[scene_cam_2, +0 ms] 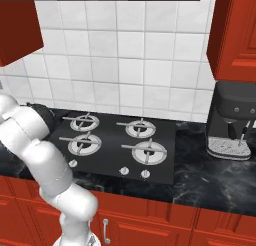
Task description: Pick the cup and bowl from the counter and place them on the counter next to the sink.
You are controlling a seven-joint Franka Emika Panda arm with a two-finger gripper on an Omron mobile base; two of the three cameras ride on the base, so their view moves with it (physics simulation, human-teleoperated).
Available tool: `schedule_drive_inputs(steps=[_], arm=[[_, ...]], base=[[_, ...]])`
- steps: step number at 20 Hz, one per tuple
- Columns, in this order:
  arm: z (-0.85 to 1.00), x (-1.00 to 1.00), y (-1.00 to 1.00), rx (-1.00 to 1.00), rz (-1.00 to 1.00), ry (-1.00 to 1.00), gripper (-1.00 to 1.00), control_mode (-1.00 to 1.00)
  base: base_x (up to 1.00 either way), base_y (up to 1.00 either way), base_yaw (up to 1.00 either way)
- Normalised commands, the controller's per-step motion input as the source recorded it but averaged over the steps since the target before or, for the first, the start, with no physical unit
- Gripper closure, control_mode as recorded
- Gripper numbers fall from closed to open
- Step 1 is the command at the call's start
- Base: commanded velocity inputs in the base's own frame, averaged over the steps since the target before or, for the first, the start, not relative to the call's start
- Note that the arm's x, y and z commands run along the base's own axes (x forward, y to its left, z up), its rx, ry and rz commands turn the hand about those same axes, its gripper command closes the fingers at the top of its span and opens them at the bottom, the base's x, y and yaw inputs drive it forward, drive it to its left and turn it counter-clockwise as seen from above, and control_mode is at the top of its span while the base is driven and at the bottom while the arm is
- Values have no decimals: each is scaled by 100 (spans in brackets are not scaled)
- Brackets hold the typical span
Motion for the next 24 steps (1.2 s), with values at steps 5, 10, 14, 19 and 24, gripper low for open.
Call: schedule_drive_inputs(steps=[5, 10, 14, 19, 24], arm=[[-7, 41, 5, 0, 0, 0, -100, -100], [-12, 30, 18, 0, 0, 0, -100, -100], [-8, 11, 28, 0, 0, 0, -100, -100], [0, 0, 27, 0, 0, 0, -100, -100], [-2, 0, 6, 0, 0, 0, -100, -100]], base=[[0, 0, 0], [0, 0, 0], [0, 0, 0], [0, 0, 0], [0, 0, 0]])
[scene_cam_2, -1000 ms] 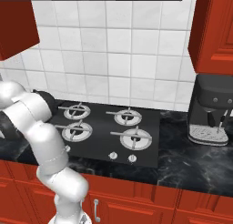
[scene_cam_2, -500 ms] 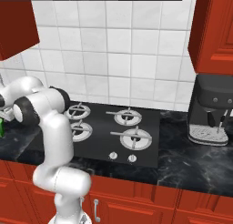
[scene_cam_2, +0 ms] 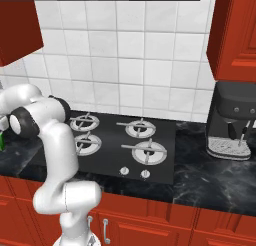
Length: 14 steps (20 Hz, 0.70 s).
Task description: Pick the cup and bowl from the counter and place them on the counter next to the sink.
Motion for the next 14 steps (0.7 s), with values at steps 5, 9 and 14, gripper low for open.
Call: schedule_drive_inputs(steps=[5, 9, 14], arm=[[-1, 0, -11, 0, 0, 0, -100, -100], [-5, -1, -21, 0, 0, 0, -100, -100], [-11, 0, -7, 0, 0, 0, -100, -100]], base=[[0, 0, 0], [0, 0, 0], [0, 0, 0]])
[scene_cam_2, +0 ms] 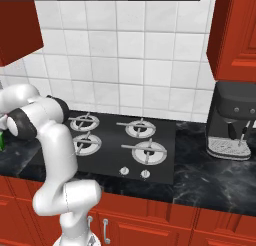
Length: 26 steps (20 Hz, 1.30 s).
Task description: Pick the cup and bowl from the counter and place them on the counter next to the sink.
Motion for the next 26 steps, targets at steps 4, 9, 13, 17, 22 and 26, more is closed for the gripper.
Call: schedule_drive_inputs(steps=[4, 9, 13, 17, 22, 26], arm=[[-33, 0, -6, 0, 0, 0, -100, -100], [-40, 0, -4, 0, 0, 0, -100, -100], [-23, 0, 0, 0, 0, 0, -100, -100], [-31, 0, 0, 0, 0, 0, -100, -100], [-34, 0, 0, 0, 0, 0, -100, -100], [0, 0, 0, 0, 0, 0, -100, -100]], base=[[0, 0, 0], [0, 0, 0], [0, 0, 0], [0, 0, 0], [0, 0, 0], [0, 0, 0]])
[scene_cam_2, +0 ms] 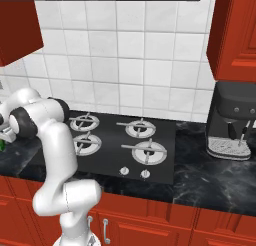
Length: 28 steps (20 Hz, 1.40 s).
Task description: Pick the cup and bowl from the counter and place them on the counter next to the sink.
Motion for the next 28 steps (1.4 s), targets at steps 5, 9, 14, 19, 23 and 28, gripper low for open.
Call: schedule_drive_inputs(steps=[5, 9, 14, 19, 23, 28], arm=[[0, 0, 0, 0, 0, 0, 100, -100], [0, 0, 0, 0, 0, 0, 100, -100], [0, 0, 0, 0, 0, 0, 100, -100], [0, 0, -46, 0, 0, 0, 100, -100], [0, -16, -95, 0, -1, 0, 100, -100], [8, -23, -82, 1, -2, 0, 100, -100]], base=[[0, 0, 0], [0, 0, 0], [0, 0, 0], [0, 0, 0], [0, 0, 0], [0, 0, 0]])
